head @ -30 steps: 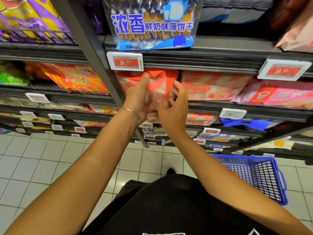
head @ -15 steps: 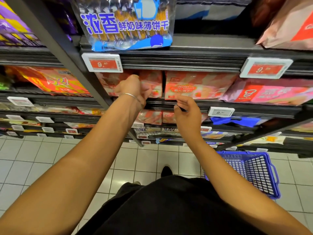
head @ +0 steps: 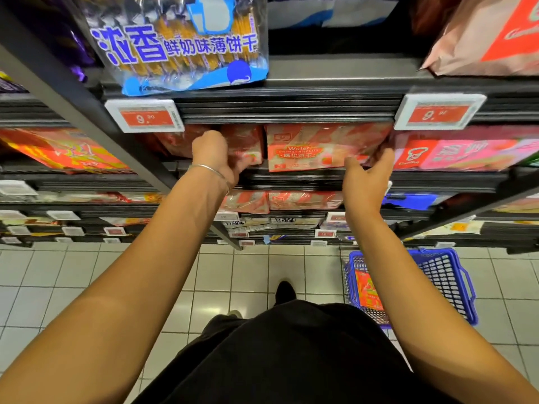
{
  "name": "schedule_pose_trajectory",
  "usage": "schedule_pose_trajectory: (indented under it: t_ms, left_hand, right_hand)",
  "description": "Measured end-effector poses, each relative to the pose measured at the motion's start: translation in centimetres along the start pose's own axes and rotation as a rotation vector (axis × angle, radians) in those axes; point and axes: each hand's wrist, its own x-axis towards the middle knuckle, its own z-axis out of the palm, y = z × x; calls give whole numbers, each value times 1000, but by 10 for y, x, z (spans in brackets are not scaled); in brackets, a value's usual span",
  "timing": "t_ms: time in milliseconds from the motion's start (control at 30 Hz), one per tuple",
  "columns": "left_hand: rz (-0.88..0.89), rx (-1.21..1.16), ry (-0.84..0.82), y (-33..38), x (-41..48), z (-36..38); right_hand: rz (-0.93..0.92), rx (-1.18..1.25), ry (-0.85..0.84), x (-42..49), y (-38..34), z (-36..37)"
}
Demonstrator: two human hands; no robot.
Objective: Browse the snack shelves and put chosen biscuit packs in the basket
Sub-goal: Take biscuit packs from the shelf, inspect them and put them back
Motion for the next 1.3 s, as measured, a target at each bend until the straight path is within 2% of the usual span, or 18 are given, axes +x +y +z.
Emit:
schedule_pose_trajectory:
  t_ms: [200, 333, 467, 533, 633, 700, 933, 1133, 1300]
  left_hand:
    - [-19, -148, 9, 2, -12, 8]
    - [-9, -146, 32, -8, -15, 8]
    - [-22, -68, -57, -41, -19, 4]
    - [99, 96, -76, -65, -25, 4]
    - [406, 270, -112, -85, -25, 5]
    - [498, 329, -150, -89, -25, 7]
    - [509, 432, -229, -89, -26, 6]
    - [654, 483, -260, -88, -40, -3]
    - [658, 412, -309, -87, -56, -10]
  right_hand:
    - [63, 24, -7, 4, -1, 6]
    - [57, 5, -1, 6, 0, 7]
    - [66, 8, -15, 5, -4, 5]
    - [79, 40, -31, 4, -6, 2]
    - [98, 86, -20, 6, -3, -1]
    - [113, 97, -29, 8, -4, -4]
    - [69, 86, -70, 0, -3, -9]
    - [35, 182, 47, -10, -4, -18]
    - [-82, 235, 135, -17, 1, -32]
